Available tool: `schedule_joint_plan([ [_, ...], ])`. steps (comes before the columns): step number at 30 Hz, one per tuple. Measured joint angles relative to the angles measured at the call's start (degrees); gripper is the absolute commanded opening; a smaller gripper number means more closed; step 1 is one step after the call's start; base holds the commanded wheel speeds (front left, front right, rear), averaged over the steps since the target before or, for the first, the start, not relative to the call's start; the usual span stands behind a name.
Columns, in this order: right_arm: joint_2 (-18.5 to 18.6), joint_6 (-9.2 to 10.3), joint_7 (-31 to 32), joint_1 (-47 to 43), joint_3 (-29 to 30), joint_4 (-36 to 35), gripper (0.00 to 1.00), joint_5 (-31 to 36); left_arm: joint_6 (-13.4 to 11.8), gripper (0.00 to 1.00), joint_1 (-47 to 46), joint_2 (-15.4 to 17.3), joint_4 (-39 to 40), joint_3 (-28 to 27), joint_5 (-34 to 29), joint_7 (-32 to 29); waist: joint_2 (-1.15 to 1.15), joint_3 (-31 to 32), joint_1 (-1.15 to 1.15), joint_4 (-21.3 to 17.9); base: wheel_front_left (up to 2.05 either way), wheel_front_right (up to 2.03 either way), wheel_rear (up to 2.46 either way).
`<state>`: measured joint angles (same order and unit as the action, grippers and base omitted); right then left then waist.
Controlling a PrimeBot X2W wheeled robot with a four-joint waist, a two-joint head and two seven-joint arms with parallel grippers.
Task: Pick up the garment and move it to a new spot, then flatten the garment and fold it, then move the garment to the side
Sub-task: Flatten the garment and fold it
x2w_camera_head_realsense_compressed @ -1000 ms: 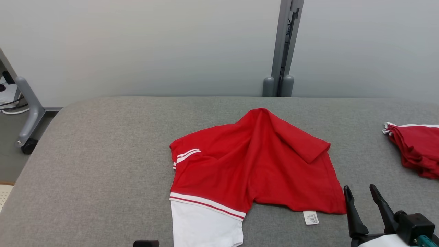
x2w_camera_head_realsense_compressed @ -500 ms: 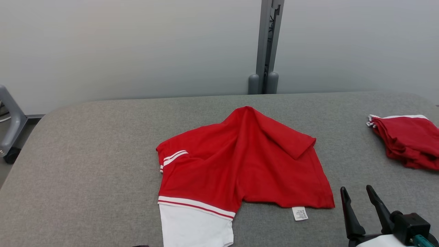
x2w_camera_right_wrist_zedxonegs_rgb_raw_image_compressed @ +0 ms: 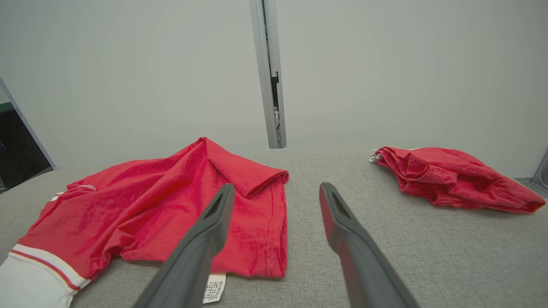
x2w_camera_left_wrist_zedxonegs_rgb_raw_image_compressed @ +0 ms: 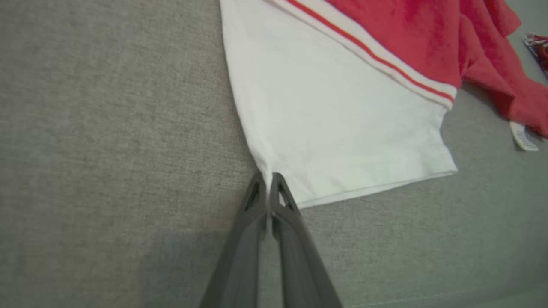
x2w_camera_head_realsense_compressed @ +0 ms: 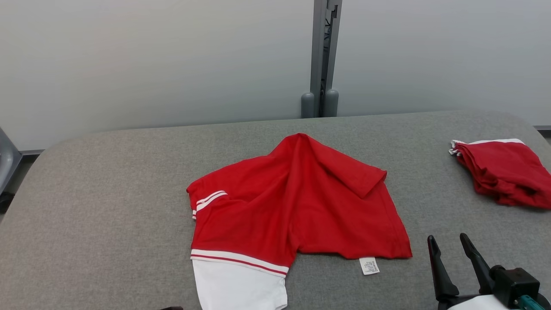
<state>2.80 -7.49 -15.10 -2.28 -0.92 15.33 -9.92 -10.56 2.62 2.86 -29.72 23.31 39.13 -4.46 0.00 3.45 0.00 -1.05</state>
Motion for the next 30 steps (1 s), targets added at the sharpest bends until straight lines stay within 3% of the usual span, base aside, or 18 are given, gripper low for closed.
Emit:
schedule_joint_plan([
  [14,0.0,0.0,2.4,0.1,3.8,8.7,1.0,-1.8,1.2,0.0,-2.0,0.4,5.1,-0.1,0.2,7.9,0.0,0.1,0.0,3.1,0.0,0.0,0.0],
  [30,0.0,0.0,3.5,8.7,5.3,25.6,1.0,-7.1,-1.8,0.0,-0.2,3.6,20.3,-0.4,-0.8,6.9,0.0,-0.7,0.0,8.2,0.0,0.0,0.0],
])
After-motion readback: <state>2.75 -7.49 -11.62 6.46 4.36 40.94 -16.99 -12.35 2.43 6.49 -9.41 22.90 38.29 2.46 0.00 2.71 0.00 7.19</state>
